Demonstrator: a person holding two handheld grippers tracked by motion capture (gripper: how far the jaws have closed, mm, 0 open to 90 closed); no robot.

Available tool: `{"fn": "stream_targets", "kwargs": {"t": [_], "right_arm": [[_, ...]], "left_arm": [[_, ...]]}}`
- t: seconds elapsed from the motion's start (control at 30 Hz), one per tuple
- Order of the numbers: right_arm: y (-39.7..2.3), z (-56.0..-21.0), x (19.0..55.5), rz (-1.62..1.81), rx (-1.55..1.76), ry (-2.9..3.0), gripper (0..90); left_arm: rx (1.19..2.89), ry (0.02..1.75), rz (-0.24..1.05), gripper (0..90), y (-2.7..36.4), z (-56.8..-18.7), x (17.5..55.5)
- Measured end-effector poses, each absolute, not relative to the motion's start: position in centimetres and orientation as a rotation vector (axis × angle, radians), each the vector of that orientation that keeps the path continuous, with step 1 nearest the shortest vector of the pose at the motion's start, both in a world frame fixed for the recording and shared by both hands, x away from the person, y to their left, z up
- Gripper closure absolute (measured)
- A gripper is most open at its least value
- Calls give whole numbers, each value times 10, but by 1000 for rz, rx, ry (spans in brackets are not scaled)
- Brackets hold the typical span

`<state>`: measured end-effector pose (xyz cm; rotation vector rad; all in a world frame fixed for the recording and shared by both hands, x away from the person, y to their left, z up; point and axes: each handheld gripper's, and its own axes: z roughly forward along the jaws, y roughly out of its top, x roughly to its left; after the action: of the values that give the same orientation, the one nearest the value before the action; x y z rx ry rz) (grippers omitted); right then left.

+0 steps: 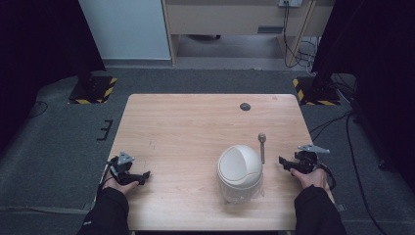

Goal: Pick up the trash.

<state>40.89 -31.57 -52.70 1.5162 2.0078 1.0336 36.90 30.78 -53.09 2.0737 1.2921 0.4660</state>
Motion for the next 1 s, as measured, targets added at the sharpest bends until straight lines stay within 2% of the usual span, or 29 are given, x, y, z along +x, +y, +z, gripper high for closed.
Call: {"fn": "stream_targets", "kwargs": {"t": [0.17,0.73,1.0], "right_arm": [[-315,-517,408,1111,1499,1931,239],[-310,-499,405,1176,1439,1855,209],[-308,-495,406,1177,1427,1835,202]], "left_arm": [[2039,1301,417,155,306,-524,367],[1714,1110,556,162,276,-468,345],[1605,1004,609,177,242,-440,335]]}}
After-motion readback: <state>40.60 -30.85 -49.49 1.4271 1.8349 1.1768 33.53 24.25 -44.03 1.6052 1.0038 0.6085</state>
